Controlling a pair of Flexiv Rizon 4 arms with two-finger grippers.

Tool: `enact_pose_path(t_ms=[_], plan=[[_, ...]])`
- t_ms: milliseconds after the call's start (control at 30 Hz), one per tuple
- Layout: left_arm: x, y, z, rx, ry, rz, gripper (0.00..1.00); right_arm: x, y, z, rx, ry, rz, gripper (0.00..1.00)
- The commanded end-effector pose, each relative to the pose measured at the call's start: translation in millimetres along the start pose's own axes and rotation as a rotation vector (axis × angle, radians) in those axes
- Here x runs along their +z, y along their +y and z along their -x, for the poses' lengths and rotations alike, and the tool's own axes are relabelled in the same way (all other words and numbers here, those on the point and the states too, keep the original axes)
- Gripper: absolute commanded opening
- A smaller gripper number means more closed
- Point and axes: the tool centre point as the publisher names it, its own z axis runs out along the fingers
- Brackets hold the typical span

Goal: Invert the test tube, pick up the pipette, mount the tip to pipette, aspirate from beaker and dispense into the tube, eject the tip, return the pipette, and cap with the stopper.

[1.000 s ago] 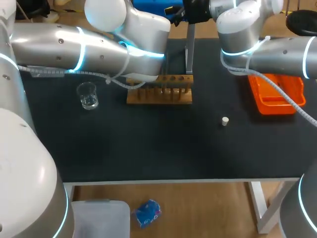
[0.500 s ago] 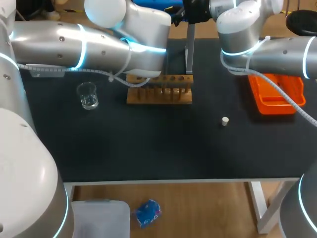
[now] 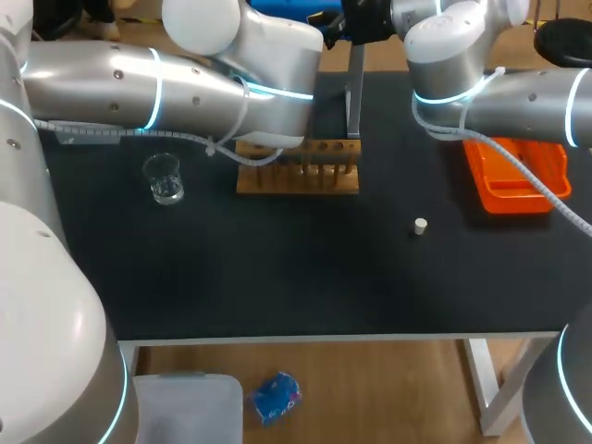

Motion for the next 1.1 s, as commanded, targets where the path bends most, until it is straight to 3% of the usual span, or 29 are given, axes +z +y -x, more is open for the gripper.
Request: enact_pose_path(t_ms=[33, 233, 300, 500, 667, 767, 867, 933, 1100], plan=[[-13.2, 2.9, -0.5, -0.005, 0.001, -0.001, 0.60, -0.7, 0.7, 1.0, 0.001, 0.004, -0.004, 1.00], [-33.1, 9.1, -4.2, -0.017, 0.009, 0.002, 0.66, -0.7, 0.7, 1.0, 0.001, 0.004, -0.004, 1.00], [-39.8, 12.0, -4.1, -0.018, 0.011, 0.004, 0.50, -0.7, 0.7, 1.0, 0.001, 0.004, -0.004, 1.00], [-66.2, 21.1, -0.5, -0.026, 0.019, -0.001, 0.49, -0.7, 0.7, 1.0, 0.001, 0.004, -0.004, 1.00], [-93.8, 28.1, -1.9, 0.015, 0.146, -0.050, 0.64, -0.7, 0.7, 1.0, 0.001, 0.004, -0.004, 1.00], [-109.5, 31.2, -1.6, 0.050, 0.239, -0.104, 0.60, -0.7, 0.7, 1.0, 0.001, 0.004, -0.004, 1.00], [-125.0, 35.4, -5.0, 0.090, 0.365, -0.139, 0.71, -0.7, 0.7, 1.0, 0.001, 0.004, -0.004, 1.00], [-133.6, 38.3, -7.0, 0.134, 0.435, -0.154, 0.70, -10.6, 0.6, -2.4, 0.005, 0.023, 0.020, 1.00], [-149.8, 44.3, -14.9, 0.239, 0.604, -0.166, 0.81, -39.7, -1.2, -12.1, -0.003, 0.059, 0.071, 1.00]])
